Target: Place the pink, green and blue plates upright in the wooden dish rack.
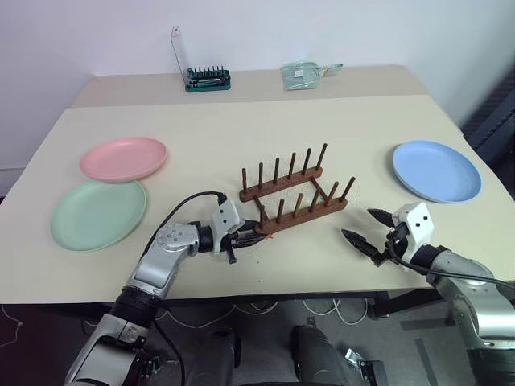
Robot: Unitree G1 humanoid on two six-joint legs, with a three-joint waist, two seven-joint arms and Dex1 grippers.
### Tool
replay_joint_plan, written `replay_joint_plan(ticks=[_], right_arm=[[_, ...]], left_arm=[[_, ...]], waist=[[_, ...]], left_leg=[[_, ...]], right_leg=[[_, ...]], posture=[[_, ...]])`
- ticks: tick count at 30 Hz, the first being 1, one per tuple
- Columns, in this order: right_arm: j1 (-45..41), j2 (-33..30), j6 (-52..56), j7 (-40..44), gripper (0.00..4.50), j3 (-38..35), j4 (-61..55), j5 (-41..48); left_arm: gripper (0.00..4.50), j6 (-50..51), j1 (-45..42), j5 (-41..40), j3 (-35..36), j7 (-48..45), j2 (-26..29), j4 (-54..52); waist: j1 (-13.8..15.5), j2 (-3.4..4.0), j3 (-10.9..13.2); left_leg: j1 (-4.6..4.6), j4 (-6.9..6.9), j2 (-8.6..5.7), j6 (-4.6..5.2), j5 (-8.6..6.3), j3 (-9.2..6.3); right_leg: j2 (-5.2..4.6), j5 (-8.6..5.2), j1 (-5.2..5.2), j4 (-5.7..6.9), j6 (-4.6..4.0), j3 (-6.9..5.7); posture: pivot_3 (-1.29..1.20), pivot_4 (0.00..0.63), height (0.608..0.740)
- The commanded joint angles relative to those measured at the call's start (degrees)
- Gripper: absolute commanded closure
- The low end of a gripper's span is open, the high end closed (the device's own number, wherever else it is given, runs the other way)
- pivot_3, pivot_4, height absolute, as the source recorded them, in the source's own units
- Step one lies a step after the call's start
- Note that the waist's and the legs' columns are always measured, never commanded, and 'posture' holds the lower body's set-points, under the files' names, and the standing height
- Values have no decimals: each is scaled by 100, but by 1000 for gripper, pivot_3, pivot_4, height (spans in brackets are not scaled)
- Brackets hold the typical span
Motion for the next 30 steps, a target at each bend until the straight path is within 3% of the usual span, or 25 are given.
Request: replay_joint_plan(ticks=[1,4,5,7,9,13,14,23,30], right_arm=[[40,-128,-78,-7,0,-175,-357,10],[156,-213,36,39,0,-95,-589,-6],[192,-237,61,47,245,-63,-642,-14],[237,-256,138,77,810,16,-747,30],[192,-244,217,77,1773,112,-812,37],[-31,-273,384,13,3872,384,-760,-136],[-87,-269,369,-17,4437,451,-722,-214],[-775,36,347,-788,4437,1193,137,-1251],[-1497,450,84,-1358,4437,1477,937,-1847]], left_arm=[[781,345,101,-67,120,5,156,-245],[781,1041,468,-389,410,73,400,-755],[743,1108,634,-407,466,90,508,-935],[1403,1316,1036,-663,609,-12,703,-1377],[2159,1465,1367,-903,651,-144,829,-1743],[4216,1692,1524,-1034,487,-25,714,-2086],[4500,1774,1507,-1042,443,29,658,-2121],[4500,2289,1044,-864,322,1167,-344,-1708],[4500,1407,644,-59,364,2204,-731,-926]], waist=[[1,0,0],[-28,2,-1],[-40,3,-2],[-47,5,-3],[-32,7,-4],[31,8,-6],[41,8,-6],[24,8,-11],[-3,2,-27]], left_leg=[[0,1,0,0,0,0],[3,-3,1,0,0,0],[5,-4,2,1,-1,0],[7,-6,5,2,-1,0],[7,-6,6,2,-1,0],[5,0,4,2,-1,0],[1,2,0,2,-1,-2],[-1,-2,-1,1,-1,-3],[31,0,0,0,-1,-1]], right_leg=[[0,0,1,0,0,0],[0,0,0,2,0,0],[0,-1,-1,3,0,0],[1,-1,-1,4,0,0],[1,-1,-1,4,-1,0],[-1,-7,6,-3,-11,1],[-3,-9,6,-5,-14,0],[-3,-3,1,-4,0,-2],[-2,-1,29,-2,-1,-2]], posture=[[0,150,740],[0,150,740],[0,150,740],[0,150,740],[0,150,740],[0,150,740],[0,150,740],[0,150,740],[0,150,740]])
